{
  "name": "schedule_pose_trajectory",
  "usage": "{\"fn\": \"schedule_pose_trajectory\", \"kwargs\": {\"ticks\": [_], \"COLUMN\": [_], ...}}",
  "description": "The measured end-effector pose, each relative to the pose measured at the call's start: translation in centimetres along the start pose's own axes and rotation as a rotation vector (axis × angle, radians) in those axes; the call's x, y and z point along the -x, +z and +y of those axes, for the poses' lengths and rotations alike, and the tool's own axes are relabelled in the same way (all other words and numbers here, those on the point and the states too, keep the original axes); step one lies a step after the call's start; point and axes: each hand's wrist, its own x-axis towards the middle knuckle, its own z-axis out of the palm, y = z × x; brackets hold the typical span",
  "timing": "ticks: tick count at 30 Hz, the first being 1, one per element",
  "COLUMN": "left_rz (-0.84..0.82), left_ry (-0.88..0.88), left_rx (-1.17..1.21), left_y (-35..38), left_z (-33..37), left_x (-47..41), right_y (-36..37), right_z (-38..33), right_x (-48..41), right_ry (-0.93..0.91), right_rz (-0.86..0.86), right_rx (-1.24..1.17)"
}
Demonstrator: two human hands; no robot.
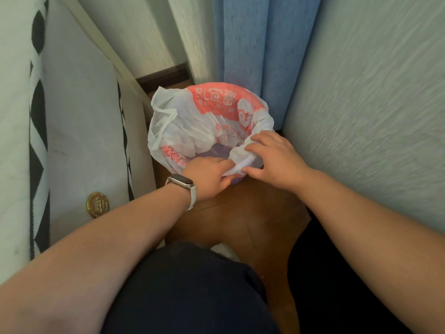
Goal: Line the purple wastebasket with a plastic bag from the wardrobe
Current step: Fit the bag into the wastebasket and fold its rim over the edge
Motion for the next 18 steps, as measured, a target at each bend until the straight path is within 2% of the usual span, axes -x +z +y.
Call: {"fn": "schedule_pose_trajectory", "kwargs": {"ticks": [9, 18], "left_rz": [0.065, 0.121], "left_ry": [-0.095, -0.042], "left_rx": [-0.068, -0.064], "left_y": [0.8, 0.6], "left_z": [-1.6, -0.3], "left_x": [0.4, -0.2], "right_y": [2.2, 1.8], "right_z": [-0.7, -1.3], "right_x": [-0.5, -0.6], "right_ry": [-0.049, -0.082], "right_rz": [0.142, 0.155], "right_rx": [0.188, 0.113]}}
